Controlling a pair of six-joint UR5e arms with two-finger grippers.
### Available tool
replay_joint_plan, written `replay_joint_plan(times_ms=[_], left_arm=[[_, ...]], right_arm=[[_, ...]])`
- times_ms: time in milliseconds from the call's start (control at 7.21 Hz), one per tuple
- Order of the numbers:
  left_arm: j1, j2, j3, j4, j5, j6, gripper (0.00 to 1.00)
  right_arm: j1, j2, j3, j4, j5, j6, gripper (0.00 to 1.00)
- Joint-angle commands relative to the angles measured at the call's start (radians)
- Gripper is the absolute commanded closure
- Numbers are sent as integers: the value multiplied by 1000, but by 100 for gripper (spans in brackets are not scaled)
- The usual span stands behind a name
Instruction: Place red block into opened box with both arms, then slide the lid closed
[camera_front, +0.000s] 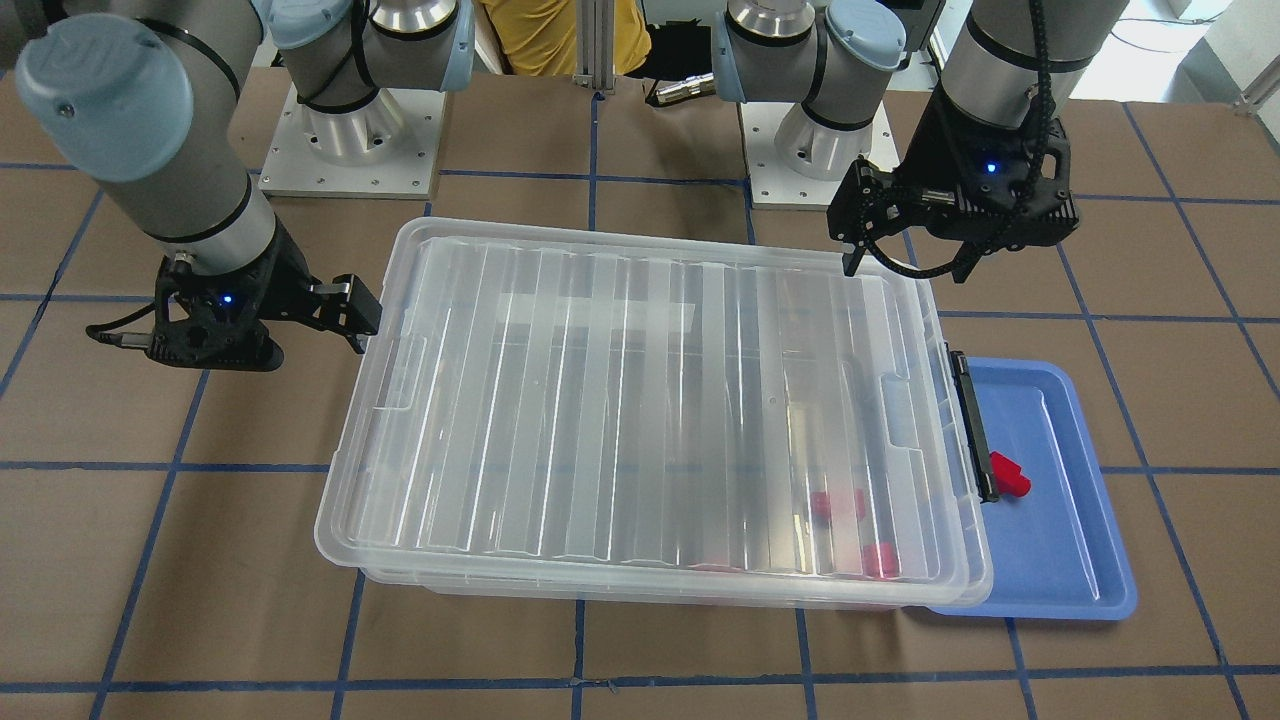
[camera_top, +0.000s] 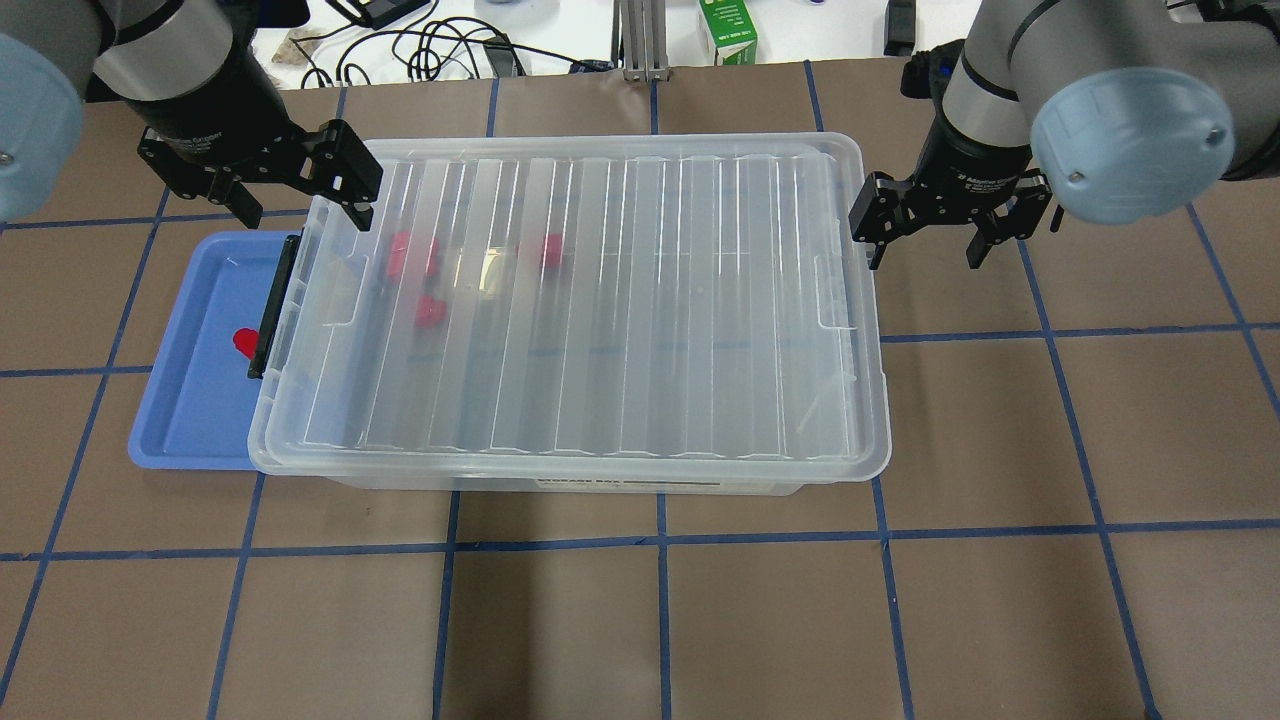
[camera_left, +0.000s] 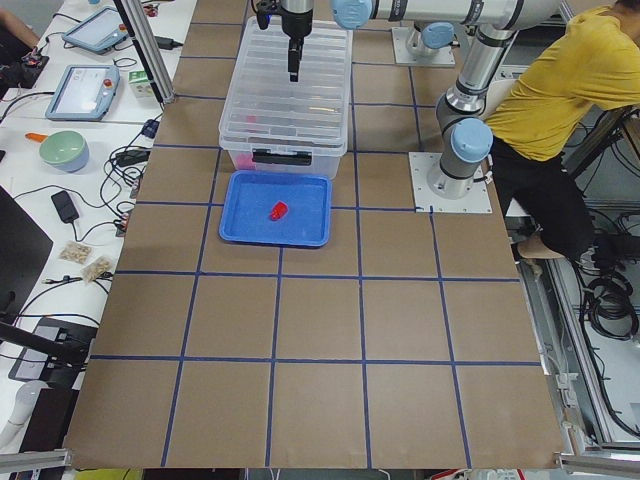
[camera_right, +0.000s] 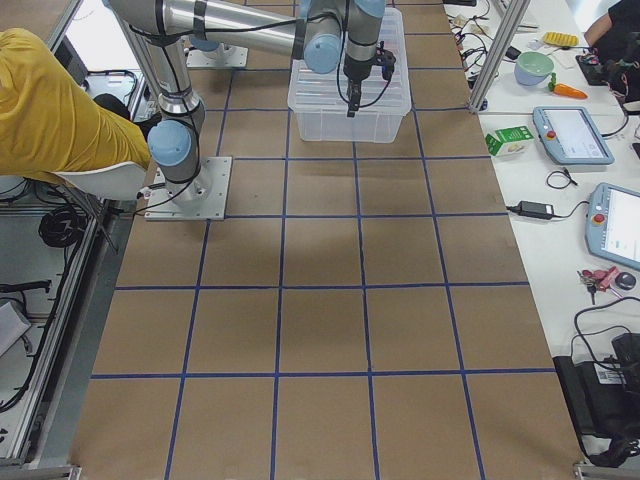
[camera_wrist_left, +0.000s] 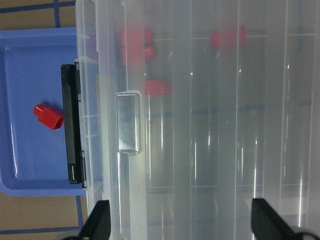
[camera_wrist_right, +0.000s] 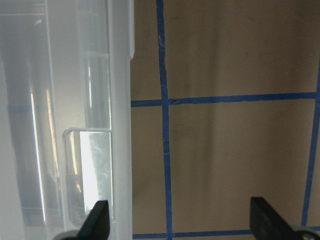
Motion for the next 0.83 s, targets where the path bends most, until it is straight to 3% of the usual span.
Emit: replay_joint_plan(times_ms=[0, 693], left_arm=[[-2, 10, -1, -5, -7, 6, 0], [-2, 22, -18, -9, -16, 64, 0]], right_arm=[[0, 34, 3, -6, 7, -7, 0], [0, 61, 5, -4, 13, -6, 0]])
